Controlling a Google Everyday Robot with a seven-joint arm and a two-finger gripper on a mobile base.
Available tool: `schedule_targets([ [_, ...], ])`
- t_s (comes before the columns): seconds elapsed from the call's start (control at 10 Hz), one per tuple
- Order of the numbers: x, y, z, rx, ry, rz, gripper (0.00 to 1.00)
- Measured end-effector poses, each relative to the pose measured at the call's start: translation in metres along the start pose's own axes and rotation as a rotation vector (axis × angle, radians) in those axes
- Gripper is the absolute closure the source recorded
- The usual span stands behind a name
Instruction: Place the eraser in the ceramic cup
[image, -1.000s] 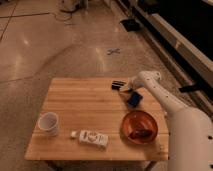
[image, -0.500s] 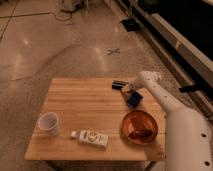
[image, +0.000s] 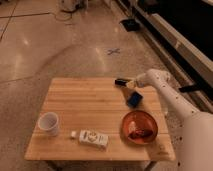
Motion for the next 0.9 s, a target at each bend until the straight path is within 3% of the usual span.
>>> schedule_targets([
  [0.3,0.004,-0.019,-0.045,0.017,0.086,-0.022,1.0],
  [0.5,0.003,-0.052,-0.082,0.042,0.144,-0.086,1.0],
  [0.9,0.008,-0.121,-0.136,0.092,0.209,-0.249,1.0],
])
